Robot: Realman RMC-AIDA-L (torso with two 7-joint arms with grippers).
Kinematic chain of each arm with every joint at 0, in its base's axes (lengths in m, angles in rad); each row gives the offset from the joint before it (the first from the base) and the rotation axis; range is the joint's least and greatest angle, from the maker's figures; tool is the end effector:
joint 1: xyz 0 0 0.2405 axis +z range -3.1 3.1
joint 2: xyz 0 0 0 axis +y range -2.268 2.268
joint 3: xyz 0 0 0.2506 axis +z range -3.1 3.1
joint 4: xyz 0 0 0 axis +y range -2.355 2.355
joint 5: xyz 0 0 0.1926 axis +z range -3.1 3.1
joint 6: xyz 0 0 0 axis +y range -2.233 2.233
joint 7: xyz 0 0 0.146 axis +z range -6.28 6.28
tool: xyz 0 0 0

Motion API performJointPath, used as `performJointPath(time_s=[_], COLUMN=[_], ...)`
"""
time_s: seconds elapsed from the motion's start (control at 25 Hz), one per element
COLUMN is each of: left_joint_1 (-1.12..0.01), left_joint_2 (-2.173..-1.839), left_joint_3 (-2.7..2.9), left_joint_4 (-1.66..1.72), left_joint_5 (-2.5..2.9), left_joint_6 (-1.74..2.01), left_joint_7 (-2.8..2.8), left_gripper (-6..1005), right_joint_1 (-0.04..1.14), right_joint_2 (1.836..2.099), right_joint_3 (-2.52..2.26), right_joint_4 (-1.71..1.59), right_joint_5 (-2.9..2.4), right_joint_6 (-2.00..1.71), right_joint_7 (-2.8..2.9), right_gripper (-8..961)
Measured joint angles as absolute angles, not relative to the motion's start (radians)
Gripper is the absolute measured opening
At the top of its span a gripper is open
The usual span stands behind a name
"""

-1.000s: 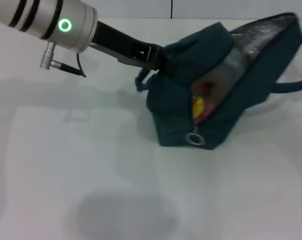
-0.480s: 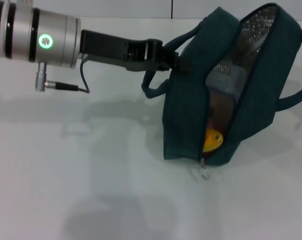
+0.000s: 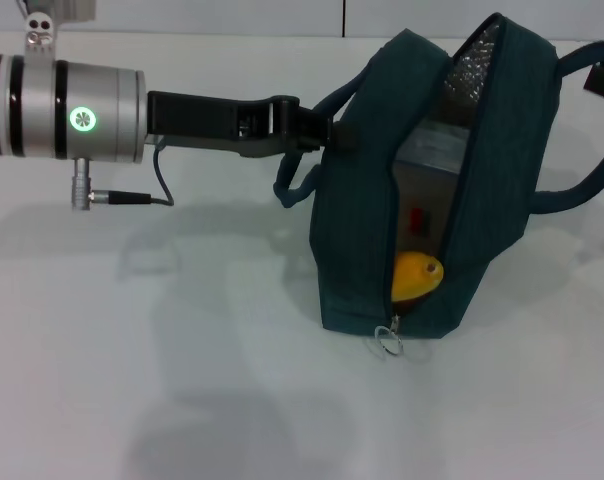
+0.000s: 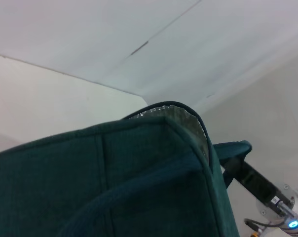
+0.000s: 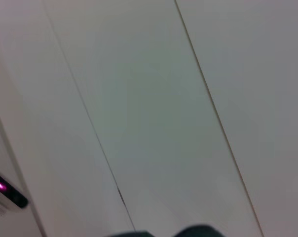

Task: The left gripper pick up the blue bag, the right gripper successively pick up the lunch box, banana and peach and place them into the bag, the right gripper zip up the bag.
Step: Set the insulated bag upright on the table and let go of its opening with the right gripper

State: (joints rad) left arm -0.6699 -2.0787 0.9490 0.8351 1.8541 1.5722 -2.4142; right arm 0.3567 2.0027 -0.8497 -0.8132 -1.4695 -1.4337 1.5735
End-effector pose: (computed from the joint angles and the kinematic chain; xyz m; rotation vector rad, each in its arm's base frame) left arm -0.1541 0.3457 0.0002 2.5312 1.5229 0.7374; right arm 0.2524 0.3273 0.0794 -2.2938 0.7433 1.0282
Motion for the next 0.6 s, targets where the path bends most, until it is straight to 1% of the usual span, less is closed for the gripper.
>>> performJointPath(time_s=[0.4, 0.6], left_joint_1=[-0.669, -0.663], left_joint_2=[-2.082, -2.076], left_joint_3=[0.945, 0.945], left_joint_4=[0.828, 0.809], left_joint_5=[1.860, 1.862], left_joint_6=[1.508, 1.475], left_joint_7=[-2.356, -2.323], left_gripper=[71, 76], right_joint_1=[0.369, 0.384], right_joint_2=[1.978, 1.977], right_joint_3=[-0.854, -0.847], right_joint_4=[-0.812, -0.814], right_joint_5=[-1.540, -1.535], right_joint_6=[-1.437, -1.438], right_joint_7=[1.596, 1.598], right_gripper=[187, 381])
